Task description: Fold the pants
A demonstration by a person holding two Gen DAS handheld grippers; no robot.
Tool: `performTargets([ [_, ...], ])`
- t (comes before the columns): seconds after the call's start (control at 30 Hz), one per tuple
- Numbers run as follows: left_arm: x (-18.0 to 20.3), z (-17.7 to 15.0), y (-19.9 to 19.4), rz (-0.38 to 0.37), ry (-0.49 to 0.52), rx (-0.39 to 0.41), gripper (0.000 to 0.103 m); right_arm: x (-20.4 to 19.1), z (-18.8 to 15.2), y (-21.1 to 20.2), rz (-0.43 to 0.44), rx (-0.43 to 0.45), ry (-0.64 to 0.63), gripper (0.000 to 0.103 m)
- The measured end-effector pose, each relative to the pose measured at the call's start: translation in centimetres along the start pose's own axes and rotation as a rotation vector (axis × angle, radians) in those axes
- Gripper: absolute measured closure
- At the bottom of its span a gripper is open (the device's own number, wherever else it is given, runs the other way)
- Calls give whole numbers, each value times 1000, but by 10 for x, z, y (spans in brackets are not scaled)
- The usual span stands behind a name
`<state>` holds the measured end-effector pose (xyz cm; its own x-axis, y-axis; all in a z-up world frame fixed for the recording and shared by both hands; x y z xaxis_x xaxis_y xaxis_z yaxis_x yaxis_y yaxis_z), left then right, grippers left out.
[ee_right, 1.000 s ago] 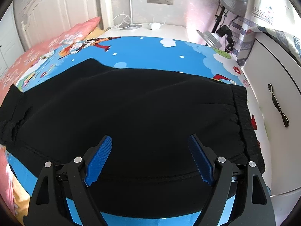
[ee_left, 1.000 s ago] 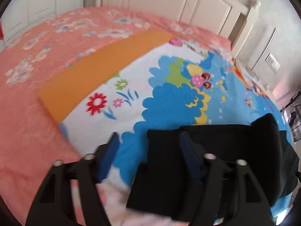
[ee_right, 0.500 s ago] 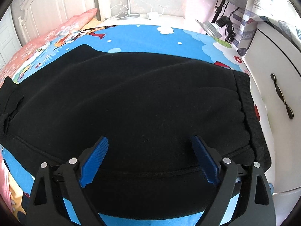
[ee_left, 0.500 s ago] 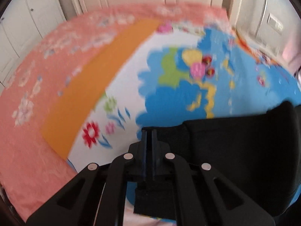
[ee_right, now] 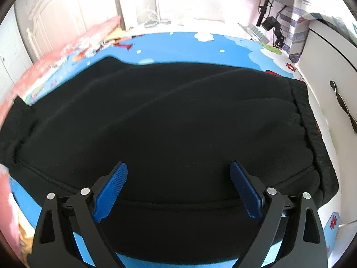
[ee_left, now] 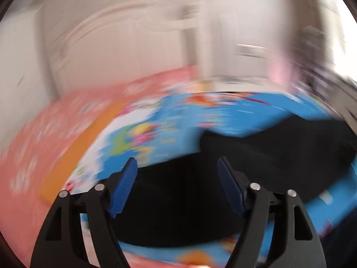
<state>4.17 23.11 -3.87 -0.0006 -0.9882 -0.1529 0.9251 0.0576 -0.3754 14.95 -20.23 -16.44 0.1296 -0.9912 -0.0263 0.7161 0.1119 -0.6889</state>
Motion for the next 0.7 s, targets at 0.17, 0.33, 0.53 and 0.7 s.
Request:
performTargets([
  [0.17,151,-27,-5,-125,405,7,26,-9,-9,1,-47,37,-53,10],
  [0.33,189,-65,45,-179,478,-163,62,-9,-15,-4,-44,68,-73,9],
  [0.53,147,-38,40,-87,300,-131,97,-8,-15,-2,-46,83,-69,7],
  [0.7,2,-21,14,70,-199,-51,97,-7,-14,-1,-34,67,-68,6],
])
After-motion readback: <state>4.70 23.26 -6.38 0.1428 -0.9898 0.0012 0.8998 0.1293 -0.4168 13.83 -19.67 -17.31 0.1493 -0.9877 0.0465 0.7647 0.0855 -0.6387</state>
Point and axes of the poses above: each gripper's, at about its wrist camera, not at the fingertips, and y roughly the way its jaws point, x to its right, z to its top, the point moved 2 cm from there along y, roughly the way its jaws point, and after that the axes turned 12 degrees about x, right-handed, at the moved point
